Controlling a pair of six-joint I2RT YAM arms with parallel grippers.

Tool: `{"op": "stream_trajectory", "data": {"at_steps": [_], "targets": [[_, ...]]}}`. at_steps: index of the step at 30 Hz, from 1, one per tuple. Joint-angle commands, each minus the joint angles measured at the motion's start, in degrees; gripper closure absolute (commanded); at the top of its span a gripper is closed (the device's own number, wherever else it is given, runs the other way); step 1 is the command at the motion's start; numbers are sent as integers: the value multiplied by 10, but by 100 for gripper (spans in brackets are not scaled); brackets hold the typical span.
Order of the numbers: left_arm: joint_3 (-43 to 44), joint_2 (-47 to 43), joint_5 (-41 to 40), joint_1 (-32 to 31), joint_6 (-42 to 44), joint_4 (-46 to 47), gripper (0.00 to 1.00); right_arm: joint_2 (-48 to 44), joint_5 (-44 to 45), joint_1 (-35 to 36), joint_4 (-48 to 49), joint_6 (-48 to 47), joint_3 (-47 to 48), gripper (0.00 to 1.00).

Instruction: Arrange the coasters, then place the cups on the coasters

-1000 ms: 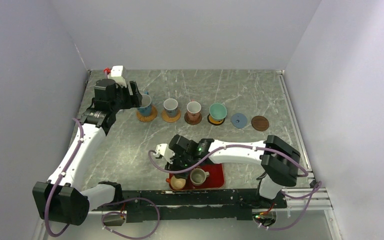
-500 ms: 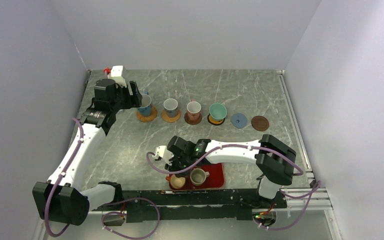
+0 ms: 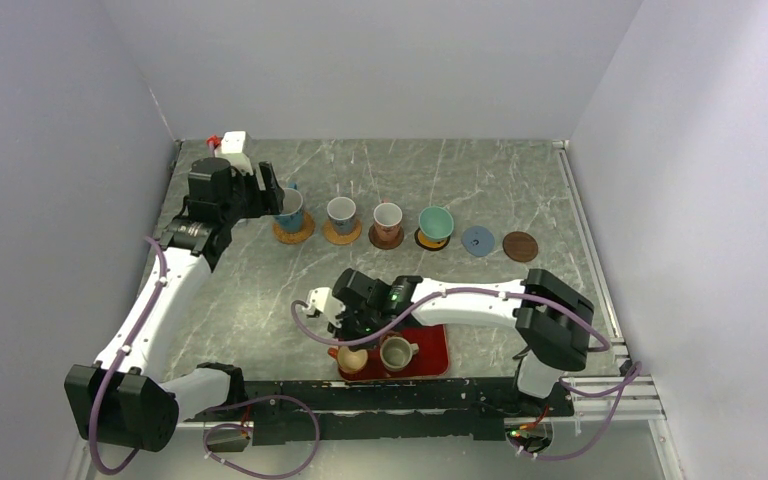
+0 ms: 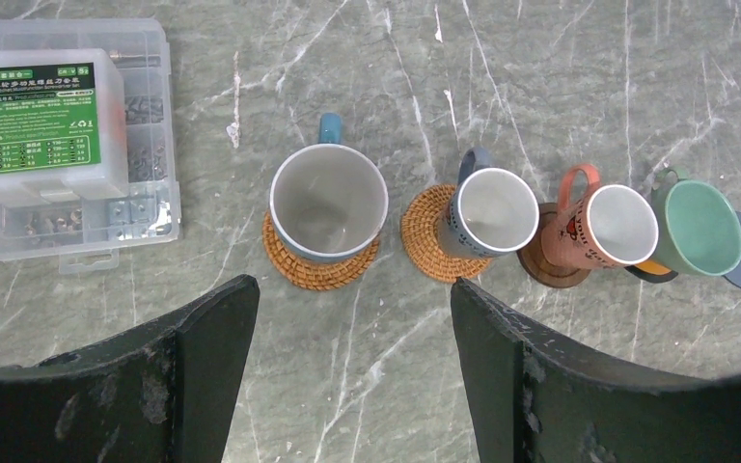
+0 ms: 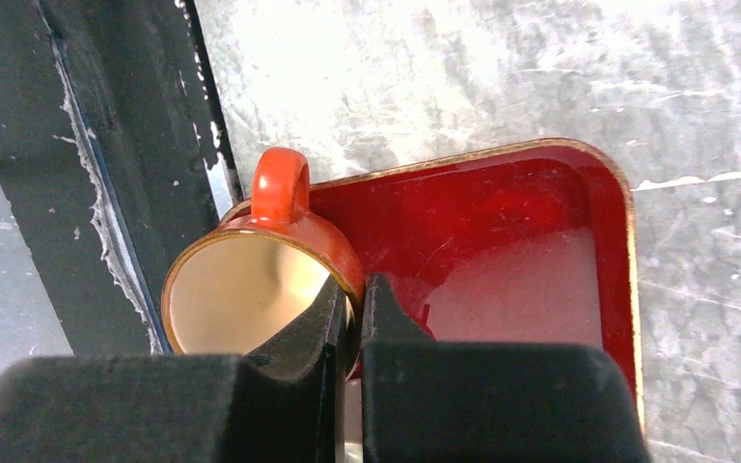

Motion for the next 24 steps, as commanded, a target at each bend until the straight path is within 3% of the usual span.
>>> {"op": "stream_trajectory", "data": {"at_steps": [1,10,24], "targets": [[-1,-27,-5,-2,-10,24,21,-52,23,2,20,12,36,100],[-10,-43,-34,-2,-1,32,21,-101,97,-35,-2,35,52,100],[-11,-48,-50,-2,12,32,21,-162,138,-254,-85,27,126,100]]}}
